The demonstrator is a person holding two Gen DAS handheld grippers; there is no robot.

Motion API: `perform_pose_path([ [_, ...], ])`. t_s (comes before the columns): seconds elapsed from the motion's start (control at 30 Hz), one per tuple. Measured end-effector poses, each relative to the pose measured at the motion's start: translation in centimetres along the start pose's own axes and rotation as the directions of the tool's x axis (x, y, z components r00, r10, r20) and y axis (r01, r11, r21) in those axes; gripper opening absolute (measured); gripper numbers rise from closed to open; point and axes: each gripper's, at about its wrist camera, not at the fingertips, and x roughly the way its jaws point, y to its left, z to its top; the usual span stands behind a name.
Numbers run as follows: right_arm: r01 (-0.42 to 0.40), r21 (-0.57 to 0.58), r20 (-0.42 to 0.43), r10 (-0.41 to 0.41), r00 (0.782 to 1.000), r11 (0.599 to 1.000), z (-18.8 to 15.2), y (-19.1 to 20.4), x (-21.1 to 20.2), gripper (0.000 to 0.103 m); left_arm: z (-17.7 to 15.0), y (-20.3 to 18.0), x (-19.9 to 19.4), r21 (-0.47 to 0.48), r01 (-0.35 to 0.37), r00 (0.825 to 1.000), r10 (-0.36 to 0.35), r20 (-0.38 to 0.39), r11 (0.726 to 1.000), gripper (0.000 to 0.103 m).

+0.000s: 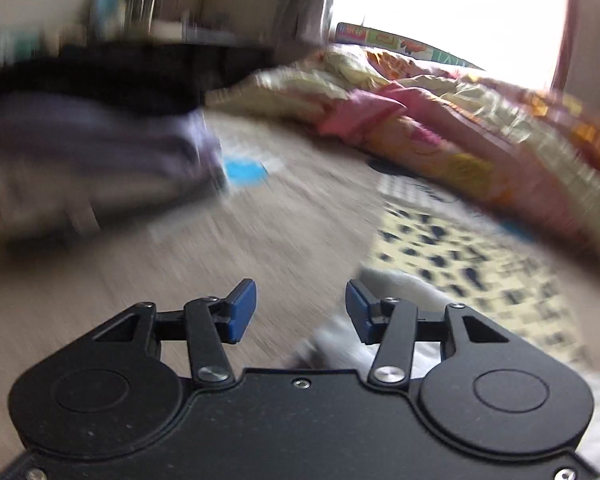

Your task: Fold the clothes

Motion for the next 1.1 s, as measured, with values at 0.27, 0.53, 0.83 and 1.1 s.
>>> perform_pose_path([
  [0.27,-0.004,0.001,0.011,0.004,1.000,1.000,0.1,0.0,0.1,0.029,-1.5,0.7,-1.5,-0.230,0.106,0.992,-0.120,-0.048,0.967,0.048],
  [0.53,-0.013,-0.019,0.018,0.014,1.000,1.000,0.1,0.3,0.1,0.034,-3.0,-1.0,-0.4,-0.191,0.042,0.998,-0.049,-0.032,0.981,0.011],
  [0.83,-0.015,-0.016,0.006,0.015,1.000,1.000,0.1,0.2,0.3,0.041,-2.7,-3.1,-1.0,-0.015,-0.071,0.997,0.071,0.008,0.997,0.009],
  [1.1,0.002,0.036,0.028,-0.003,1.000,0.999,0.3,-0.5,-0.2,0.050,-1.5,-5.0,-3.4,0.122,-0.103,0.990,0.090,0.111,0.987,0.042],
])
